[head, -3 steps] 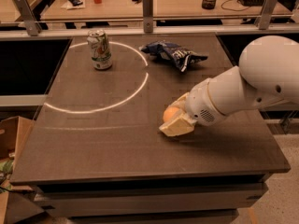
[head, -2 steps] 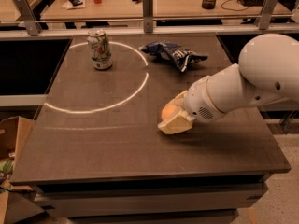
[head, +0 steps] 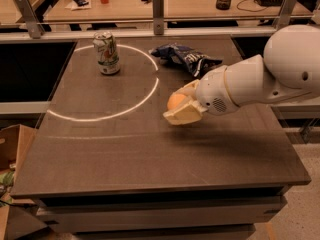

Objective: Pick orange

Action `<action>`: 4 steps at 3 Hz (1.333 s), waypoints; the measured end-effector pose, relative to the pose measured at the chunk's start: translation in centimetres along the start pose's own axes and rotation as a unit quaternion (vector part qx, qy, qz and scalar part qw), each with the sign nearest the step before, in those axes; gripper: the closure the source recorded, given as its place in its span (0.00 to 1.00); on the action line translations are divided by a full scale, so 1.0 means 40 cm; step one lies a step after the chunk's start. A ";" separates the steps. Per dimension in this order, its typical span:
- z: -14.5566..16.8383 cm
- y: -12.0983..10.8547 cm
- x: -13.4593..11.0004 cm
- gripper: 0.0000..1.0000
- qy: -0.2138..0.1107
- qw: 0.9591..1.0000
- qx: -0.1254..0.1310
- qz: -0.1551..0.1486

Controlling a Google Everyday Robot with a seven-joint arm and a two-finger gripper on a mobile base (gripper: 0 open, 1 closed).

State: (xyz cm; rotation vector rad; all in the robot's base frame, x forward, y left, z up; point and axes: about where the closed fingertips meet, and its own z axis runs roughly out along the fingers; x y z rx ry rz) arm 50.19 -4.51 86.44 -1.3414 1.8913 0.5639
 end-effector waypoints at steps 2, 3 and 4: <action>-0.026 -0.052 -0.010 1.00 -0.100 0.992 0.018 0.067; -0.045 -0.070 -0.026 1.00 -0.130 0.988 0.026 0.073; -0.047 -0.071 -0.028 1.00 -0.132 0.988 0.026 0.074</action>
Offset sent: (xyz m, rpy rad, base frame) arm 0.0285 -0.0340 0.0168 0.3795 0.0103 -0.1915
